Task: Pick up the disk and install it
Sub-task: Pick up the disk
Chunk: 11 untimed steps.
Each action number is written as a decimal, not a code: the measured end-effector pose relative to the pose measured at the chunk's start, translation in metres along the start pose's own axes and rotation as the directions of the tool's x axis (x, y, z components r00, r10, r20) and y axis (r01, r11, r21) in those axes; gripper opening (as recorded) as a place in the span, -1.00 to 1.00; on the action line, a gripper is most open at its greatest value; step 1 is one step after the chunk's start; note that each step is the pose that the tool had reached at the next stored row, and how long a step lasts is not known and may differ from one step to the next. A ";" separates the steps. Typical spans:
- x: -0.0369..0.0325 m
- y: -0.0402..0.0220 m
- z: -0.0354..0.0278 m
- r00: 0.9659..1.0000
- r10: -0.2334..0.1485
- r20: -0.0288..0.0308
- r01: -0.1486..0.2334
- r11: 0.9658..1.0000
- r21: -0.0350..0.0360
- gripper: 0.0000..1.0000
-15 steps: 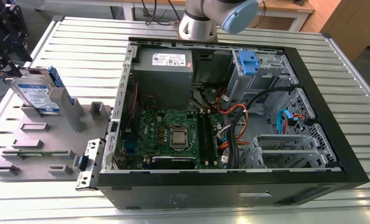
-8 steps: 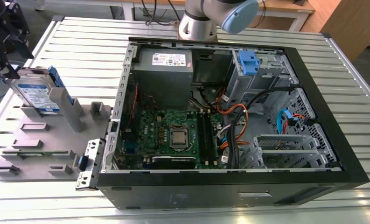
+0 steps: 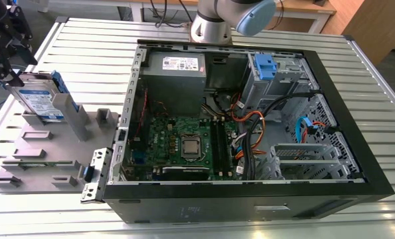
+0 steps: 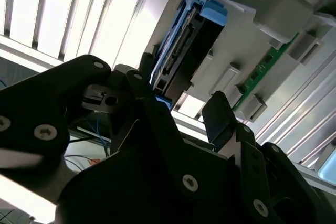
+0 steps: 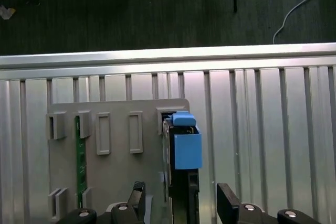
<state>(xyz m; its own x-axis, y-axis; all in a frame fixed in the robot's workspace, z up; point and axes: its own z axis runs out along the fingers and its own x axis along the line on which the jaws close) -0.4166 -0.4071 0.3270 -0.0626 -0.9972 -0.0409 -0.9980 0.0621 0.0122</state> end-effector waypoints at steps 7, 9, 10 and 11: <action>0.0005 0.0017 0.0107 1.000 -0.017 0.000 0.017 1.000 -0.001 0.29; 0.0007 0.0024 0.0145 1.000 -0.022 0.000 0.022 1.000 -0.001 0.29; 0.0008 0.0027 0.0163 1.000 -0.024 0.000 0.024 1.000 -0.001 0.29; 0.0009 0.0030 0.0181 1.000 -0.027 0.000 0.027 1.000 -0.001 0.29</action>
<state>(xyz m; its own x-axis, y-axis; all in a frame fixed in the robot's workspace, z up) -0.4198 -0.4071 0.3089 -0.0360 -0.9985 -0.0410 -0.9993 0.0355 0.0121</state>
